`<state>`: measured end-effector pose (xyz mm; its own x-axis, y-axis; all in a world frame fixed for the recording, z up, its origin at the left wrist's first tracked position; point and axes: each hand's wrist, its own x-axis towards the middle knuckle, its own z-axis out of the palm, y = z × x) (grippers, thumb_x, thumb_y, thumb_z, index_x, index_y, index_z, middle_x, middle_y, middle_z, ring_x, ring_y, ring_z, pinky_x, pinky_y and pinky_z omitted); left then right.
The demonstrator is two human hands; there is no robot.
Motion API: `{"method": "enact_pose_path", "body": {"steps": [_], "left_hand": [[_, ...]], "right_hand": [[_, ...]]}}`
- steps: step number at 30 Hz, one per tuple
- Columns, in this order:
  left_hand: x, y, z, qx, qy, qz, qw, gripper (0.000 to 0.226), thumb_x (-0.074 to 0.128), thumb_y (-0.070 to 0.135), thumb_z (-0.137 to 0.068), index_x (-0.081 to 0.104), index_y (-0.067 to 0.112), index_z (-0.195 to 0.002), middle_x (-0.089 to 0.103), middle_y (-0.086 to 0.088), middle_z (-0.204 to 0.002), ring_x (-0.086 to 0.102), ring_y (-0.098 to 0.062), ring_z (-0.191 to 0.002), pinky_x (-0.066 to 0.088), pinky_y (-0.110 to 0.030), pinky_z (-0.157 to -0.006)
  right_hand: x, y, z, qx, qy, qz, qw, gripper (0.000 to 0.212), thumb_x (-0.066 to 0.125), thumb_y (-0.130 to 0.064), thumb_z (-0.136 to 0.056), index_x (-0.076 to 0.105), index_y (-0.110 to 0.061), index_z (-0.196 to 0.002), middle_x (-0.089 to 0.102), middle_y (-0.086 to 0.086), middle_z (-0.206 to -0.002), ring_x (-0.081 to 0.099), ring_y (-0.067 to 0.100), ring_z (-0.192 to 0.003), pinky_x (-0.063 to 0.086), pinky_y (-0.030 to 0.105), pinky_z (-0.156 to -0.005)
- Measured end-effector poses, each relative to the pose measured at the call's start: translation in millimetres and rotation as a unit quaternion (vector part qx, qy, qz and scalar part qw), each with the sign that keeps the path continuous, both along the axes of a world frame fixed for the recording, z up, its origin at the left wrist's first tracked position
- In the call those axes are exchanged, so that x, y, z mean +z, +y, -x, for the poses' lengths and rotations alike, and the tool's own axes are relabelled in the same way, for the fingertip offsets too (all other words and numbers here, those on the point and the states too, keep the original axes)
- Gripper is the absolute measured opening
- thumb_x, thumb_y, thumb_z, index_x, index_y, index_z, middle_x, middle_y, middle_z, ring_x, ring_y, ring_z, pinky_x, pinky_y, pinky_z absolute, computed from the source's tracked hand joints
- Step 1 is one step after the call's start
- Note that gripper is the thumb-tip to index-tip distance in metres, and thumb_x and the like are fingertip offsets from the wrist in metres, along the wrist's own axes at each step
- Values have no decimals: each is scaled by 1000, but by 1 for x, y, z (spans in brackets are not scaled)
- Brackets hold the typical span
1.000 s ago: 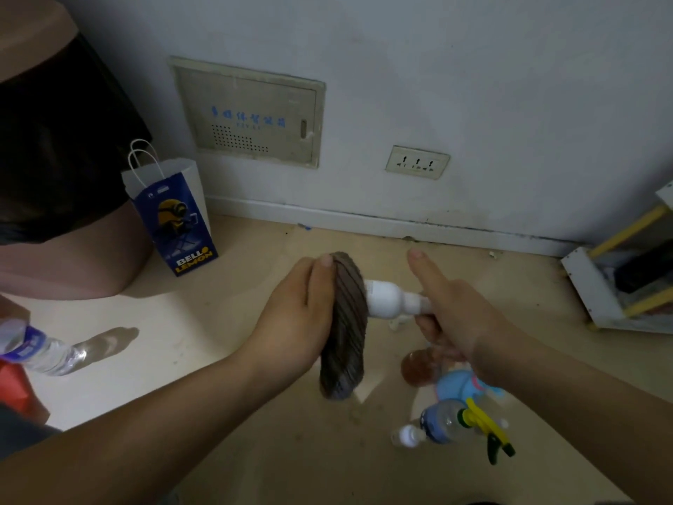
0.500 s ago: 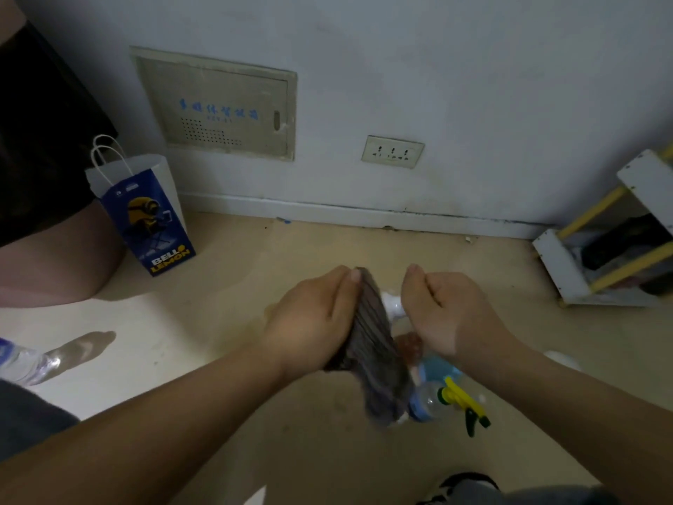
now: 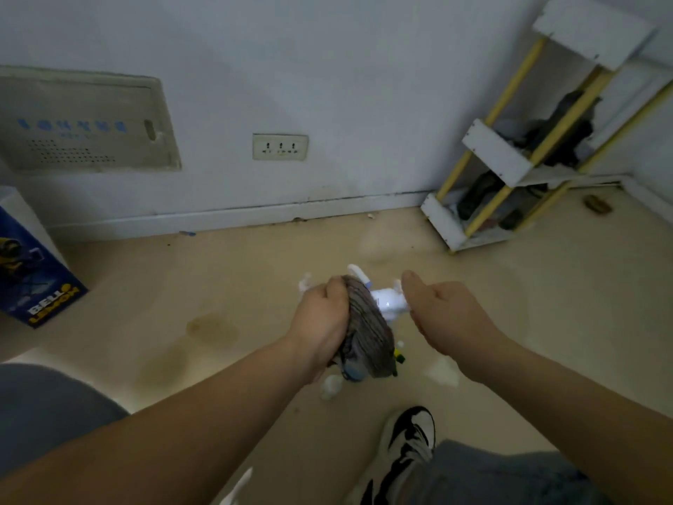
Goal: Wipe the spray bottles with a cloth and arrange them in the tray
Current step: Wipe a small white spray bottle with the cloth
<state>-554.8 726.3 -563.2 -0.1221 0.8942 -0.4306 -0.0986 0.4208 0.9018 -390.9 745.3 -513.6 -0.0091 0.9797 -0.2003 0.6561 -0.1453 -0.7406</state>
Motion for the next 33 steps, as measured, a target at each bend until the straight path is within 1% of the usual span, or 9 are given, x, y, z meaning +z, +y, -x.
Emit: {"method": "enact_pose_path", "body": {"steps": [3, 4, 7, 11, 14, 18, 23, 29, 33], "left_hand": [[-11, -1, -10, -67, 138, -56, 987, 49, 30, 32, -112, 66, 4, -93, 62, -4, -73, 56, -17, -65, 39, -20, -56], [-16, -1, -13, -90, 192, -69, 975, 49, 32, 33, -112, 64, 1, -95, 62, -4, -74, 55, -15, -65, 35, -15, -53], [-27, -3, -17, -127, 291, -75, 945, 50, 37, 41, -109, 65, 1, -97, 62, -2, -72, 58, -13, -64, 35, -19, -52], [-19, -6, -7, -178, 424, -101, 882, 39, 41, 40, -108, 54, 19, -78, 66, -10, -86, 58, -26, -79, 38, -31, -69], [-18, -5, 1, -162, 411, -85, 893, 45, 43, 41, -108, 49, 21, -67, 57, -6, -73, 61, -32, -79, 38, -33, -67], [-26, -11, -3, -186, 381, -89, 901, 40, 48, 41, -106, 62, 15, -78, 64, -5, -75, 63, -28, -77, 47, -36, -68], [-27, -18, -10, -243, 435, -79, 863, 43, 54, 41, -104, 47, 23, -65, 49, 5, -63, 49, -23, -67, 32, -34, -61], [-39, -34, -25, -246, 454, -40, 855, 38, 55, 46, -102, 54, 22, -71, 58, 3, -71, 58, -25, -75, 42, -32, -65], [-33, -47, -36, -251, 486, -19, 837, 40, 53, 49, -102, 66, 13, -88, 67, -6, -82, 63, -24, -78, 51, -34, -71]], "right_hand": [[-2, -25, -12, -6, -70, -56, 996, 61, 46, -33, -106, 26, -16, -50, 25, -3, -38, 29, 11, -37, 27, 23, -43], [-3, -33, -13, -19, -84, -68, 994, 62, 46, -34, -105, 27, -17, -48, 29, -3, -38, 32, 12, -39, 32, 28, -46], [-6, -46, -17, -39, -101, -70, 992, 56, 47, -32, -103, 35, -13, -51, 41, 3, -48, 43, 23, -51, 44, 42, -58], [-10, -46, -31, -40, -190, -28, 981, 61, 43, -38, -101, 35, -16, -44, 37, 0, -47, 41, 20, -49, 37, 32, -55], [-32, -41, -39, 21, -282, 63, 957, 51, 35, -48, -102, 45, -21, -60, 53, 1, -67, 57, 23, -70, 46, 31, -69], [-104, -28, -44, 95, -318, 175, 927, 53, 28, -58, -101, 62, -18, -92, 67, 8, -96, 60, 25, -83, 46, 33, -75], [-180, -32, -43, 124, -387, 193, 893, 36, 39, -36, -105, 69, -19, -117, 69, 4, -117, 67, 26, -107, 53, 39, -90], [-238, -35, -49, 123, -427, 192, 875, 26, 48, -35, -106, 70, -23, -115, 71, -5, -113, 69, 16, -104, 46, 29, -72], [-247, -32, -51, 123, -387, 179, 896, 21, 51, -28, -103, 70, -26, -113, 71, -5, -113, 70, 16, -103, 45, 29, -71]]}}
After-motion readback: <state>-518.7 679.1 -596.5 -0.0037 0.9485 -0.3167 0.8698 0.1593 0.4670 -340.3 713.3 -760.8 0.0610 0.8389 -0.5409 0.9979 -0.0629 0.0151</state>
